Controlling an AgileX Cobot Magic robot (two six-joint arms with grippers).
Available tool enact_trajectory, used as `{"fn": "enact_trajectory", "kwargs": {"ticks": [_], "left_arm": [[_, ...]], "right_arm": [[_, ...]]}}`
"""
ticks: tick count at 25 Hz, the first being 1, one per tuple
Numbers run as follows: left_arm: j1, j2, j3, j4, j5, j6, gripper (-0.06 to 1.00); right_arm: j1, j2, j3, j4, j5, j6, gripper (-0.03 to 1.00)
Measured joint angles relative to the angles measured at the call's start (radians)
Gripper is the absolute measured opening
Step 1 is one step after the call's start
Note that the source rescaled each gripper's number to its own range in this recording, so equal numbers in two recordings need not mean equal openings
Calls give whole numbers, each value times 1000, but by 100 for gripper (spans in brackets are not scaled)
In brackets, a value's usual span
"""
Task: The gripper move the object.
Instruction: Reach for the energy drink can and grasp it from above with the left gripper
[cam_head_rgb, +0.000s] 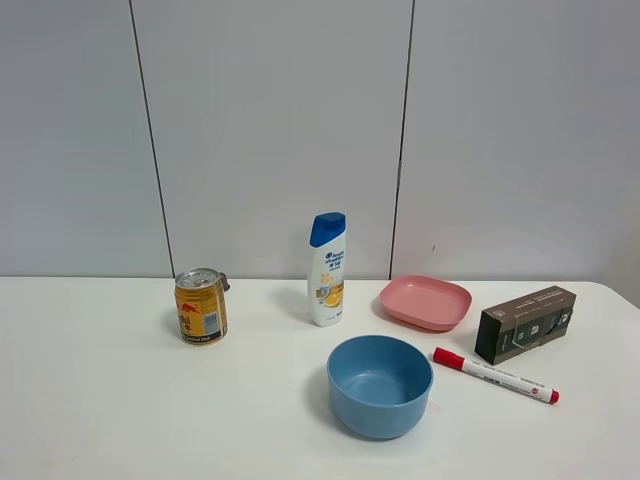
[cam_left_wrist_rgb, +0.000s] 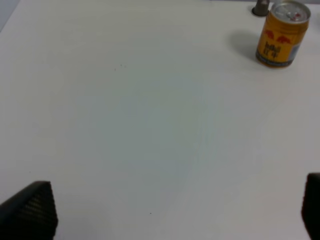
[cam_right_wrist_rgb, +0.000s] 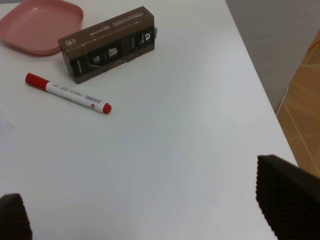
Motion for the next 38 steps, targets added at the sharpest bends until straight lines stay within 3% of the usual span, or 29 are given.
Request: {"fn": "enact_trajectory", "kwargs": {"ticks": [19, 25, 28, 31, 38], "left_arm": [[0, 0, 0, 0, 0, 0, 100], [0, 45, -8, -44, -20, -2, 100], [0, 134, -21, -90, -113, -3, 100], [0, 232, -26, -138, -283, 12, 100], [0, 441, -26, -182, -616, 136, 100]], "right_arm": [[0, 0, 0, 0, 0, 0, 100], [0, 0, 0, 0, 0, 0, 100], [0, 0, 0, 0, 0, 0, 100], [0, 0, 0, 0, 0, 0, 100], [0, 0, 0, 0, 0, 0, 100]]}}
